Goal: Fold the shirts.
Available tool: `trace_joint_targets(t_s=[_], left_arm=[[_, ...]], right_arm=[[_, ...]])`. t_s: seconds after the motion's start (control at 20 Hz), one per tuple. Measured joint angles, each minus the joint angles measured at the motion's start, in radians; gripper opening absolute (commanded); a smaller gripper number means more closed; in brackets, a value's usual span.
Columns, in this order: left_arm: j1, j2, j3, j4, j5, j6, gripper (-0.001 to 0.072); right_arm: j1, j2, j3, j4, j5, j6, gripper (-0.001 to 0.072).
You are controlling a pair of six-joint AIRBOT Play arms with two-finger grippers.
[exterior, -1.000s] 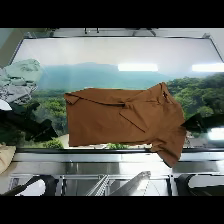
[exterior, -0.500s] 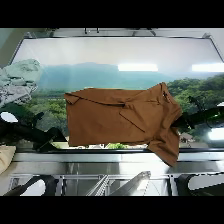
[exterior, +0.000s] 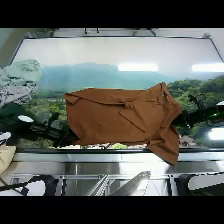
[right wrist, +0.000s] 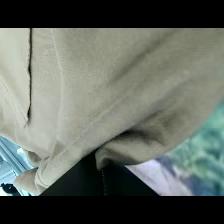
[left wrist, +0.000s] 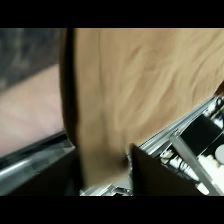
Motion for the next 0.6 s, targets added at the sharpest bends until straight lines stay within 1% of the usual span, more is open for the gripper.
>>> trace_joint_targets(t_s=[0.1,0.2,0.3,0.45,0.6], left_arm=[[-0.057,-0.048,0.041,-0.005,-0.035,0.039,-0.0002],[-0.1,-0.059,0.087,-0.015,-0.071,0.071,-0.0002],[-0.119,-0.027,0.135,-0.021,-0.121,0.088,0.0001],[-0.098,0.064,0.212,-0.034,-0.191,0.095,0.0019],[-0.032,0.18,0.291,-0.117,-0.25,0.092,0.0021]], right_arm=[[0.0,0.0,0.001,0.006,0.006,0.0,0.0021],[0.0,0.004,0.002,0.01,0.027,0.0,0.0021],[-0.003,0.02,0.005,0.006,0.101,0.016,0.002],[-0.014,0.074,0.031,0.048,0.211,0.058,0.002],[-0.039,0.183,0.057,0.192,0.322,0.084,0.002]])
